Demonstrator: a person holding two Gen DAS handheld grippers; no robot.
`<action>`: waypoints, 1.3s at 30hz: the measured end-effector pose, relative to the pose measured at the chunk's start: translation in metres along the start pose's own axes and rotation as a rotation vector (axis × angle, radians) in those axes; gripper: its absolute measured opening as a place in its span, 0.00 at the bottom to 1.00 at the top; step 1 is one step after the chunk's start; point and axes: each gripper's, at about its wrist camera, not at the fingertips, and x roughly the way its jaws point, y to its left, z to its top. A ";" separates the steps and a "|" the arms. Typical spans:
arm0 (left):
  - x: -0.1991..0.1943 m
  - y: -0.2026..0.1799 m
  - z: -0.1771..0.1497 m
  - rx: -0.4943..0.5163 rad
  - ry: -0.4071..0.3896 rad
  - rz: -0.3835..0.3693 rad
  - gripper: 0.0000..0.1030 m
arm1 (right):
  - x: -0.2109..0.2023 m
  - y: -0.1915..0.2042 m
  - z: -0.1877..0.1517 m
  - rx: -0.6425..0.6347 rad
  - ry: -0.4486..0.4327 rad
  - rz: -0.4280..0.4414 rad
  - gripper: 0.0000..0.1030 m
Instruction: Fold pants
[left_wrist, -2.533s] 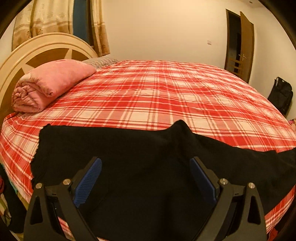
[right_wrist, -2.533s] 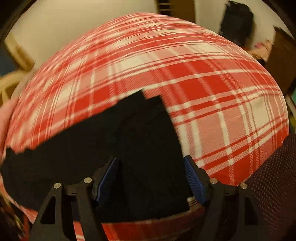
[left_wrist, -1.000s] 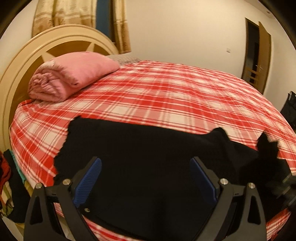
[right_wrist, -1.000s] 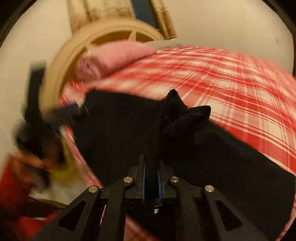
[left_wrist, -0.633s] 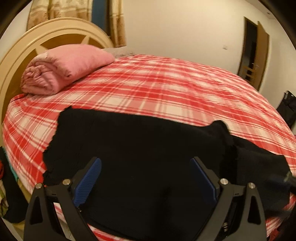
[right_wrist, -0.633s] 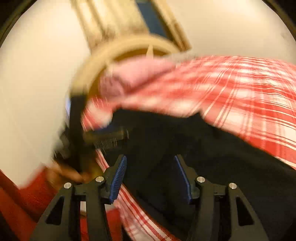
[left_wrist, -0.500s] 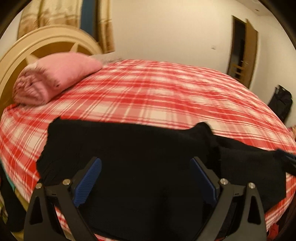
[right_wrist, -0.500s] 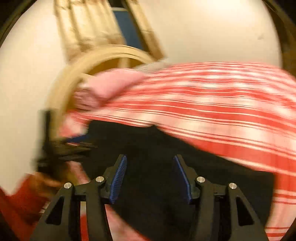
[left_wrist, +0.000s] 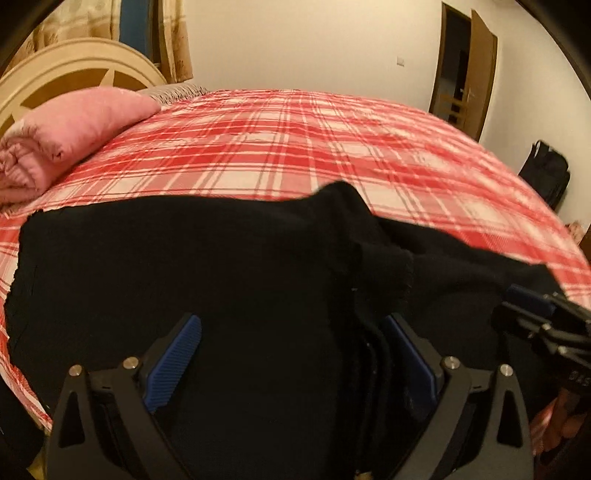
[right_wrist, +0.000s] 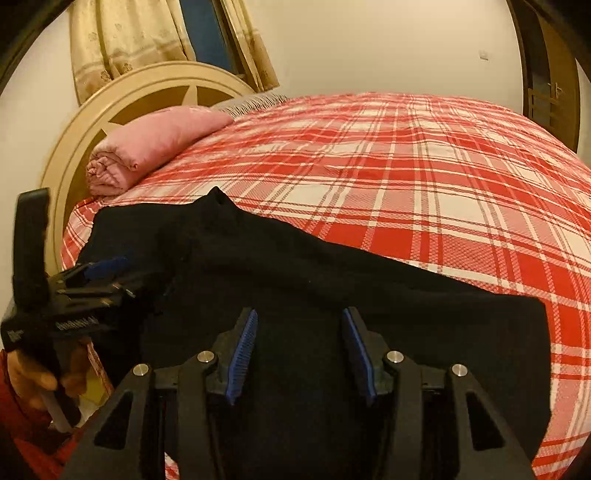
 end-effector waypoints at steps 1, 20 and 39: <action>-0.008 0.009 0.002 -0.013 -0.019 0.014 0.98 | -0.008 0.004 0.002 -0.001 -0.030 0.030 0.48; -0.069 0.224 -0.061 -0.710 -0.135 0.307 0.97 | 0.059 0.133 -0.011 -0.340 0.021 0.125 0.27; -0.045 0.215 -0.055 -0.877 -0.174 0.081 0.27 | 0.013 0.073 0.000 -0.056 -0.050 0.178 0.32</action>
